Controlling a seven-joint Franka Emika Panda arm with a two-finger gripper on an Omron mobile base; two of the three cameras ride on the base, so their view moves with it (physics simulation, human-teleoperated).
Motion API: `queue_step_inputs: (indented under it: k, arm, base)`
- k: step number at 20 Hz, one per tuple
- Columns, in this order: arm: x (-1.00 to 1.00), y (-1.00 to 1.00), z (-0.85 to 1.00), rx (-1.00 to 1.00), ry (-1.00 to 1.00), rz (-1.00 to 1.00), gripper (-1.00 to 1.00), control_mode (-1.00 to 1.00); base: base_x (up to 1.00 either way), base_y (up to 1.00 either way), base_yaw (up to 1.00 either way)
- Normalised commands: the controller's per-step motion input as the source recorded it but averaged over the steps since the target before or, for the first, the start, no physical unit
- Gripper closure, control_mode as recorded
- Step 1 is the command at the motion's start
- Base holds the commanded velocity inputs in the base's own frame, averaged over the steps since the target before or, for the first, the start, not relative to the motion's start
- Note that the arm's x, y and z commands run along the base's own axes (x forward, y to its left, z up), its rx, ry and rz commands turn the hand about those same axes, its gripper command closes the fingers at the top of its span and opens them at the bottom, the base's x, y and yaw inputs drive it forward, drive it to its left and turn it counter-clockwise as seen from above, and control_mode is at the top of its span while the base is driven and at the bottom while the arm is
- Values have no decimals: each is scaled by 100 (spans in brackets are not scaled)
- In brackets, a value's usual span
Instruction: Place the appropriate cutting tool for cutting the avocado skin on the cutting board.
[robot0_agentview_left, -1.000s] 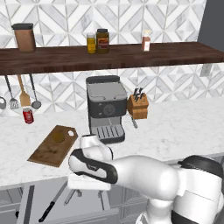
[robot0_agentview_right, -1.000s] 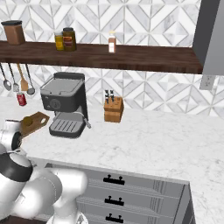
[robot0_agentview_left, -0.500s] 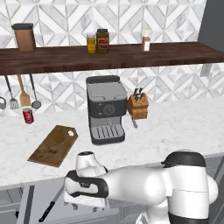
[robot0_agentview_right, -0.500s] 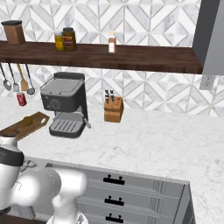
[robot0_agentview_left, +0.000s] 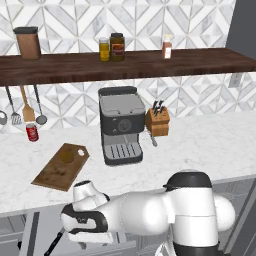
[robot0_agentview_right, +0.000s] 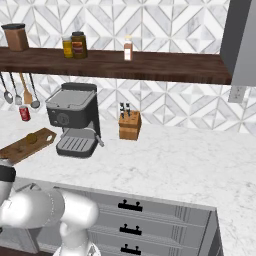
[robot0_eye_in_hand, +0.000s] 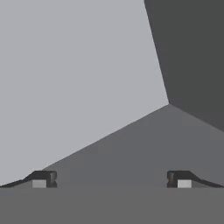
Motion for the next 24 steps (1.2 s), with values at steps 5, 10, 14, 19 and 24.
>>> queue_step_inputs:
  k: [5, 10, 14, 19, 24]
  arm:
    - [-83, 0, 0, 0, 12, 0, -100, -100]
    - [-97, -8, -11, 2, 6, 0, -100, -100]
    - [-30, 4, 11, 3, -6, -4, -100, -100]
    - [39, 52, 29, 5, -22, -13, -100, -100]
    - [33, 55, 4, 0, -19, -16, -100, -100]
  base:
    - [0, 0, 0]
    - [0, 0, 0]
    - [0, 0, 0]
    - [0, 0, 0]
    - [0, 0, 0]
